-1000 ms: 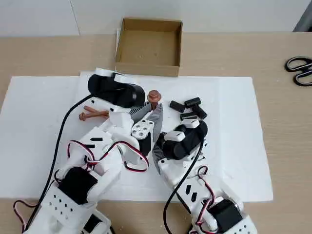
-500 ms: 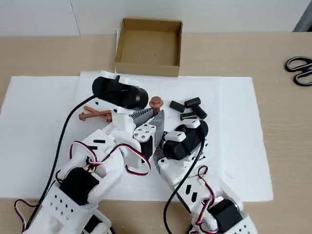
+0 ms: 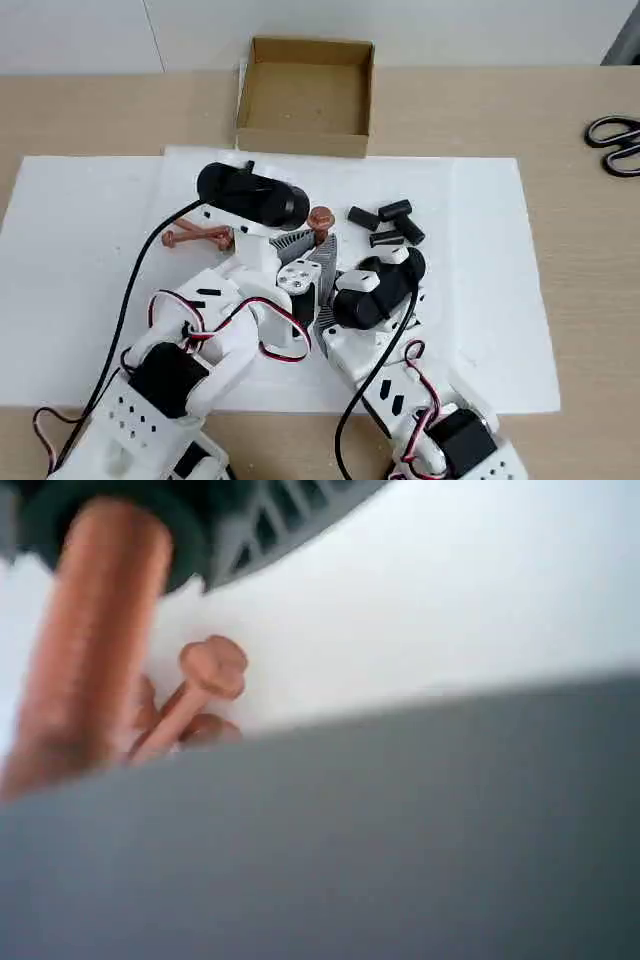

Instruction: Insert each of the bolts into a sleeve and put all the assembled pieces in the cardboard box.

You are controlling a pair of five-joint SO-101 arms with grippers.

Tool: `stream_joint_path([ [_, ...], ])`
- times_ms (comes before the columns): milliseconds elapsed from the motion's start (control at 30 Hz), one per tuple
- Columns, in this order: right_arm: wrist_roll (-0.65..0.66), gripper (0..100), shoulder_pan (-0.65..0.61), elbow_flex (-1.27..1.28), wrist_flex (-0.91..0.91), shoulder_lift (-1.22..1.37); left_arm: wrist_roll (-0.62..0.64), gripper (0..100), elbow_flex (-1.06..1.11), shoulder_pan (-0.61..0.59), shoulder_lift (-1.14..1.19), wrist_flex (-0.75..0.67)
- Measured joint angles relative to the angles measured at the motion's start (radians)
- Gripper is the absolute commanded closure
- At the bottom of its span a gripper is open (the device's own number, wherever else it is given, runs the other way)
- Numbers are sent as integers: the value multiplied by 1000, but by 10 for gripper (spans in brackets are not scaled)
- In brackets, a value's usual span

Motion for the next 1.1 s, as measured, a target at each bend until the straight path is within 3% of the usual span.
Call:
stream_joint_path([
  [333,2,995,0,3,0,0,0,995,63,5,-3,6],
  [733,5,995,-5,5,0,2,0,990,66,8,-11,150],
  [933,5,995,-5,6,0,2,-2,814,66,5,-11,183],
  [1100,5,995,-5,6,2,2,0,780,20,-5,-14,273],
])
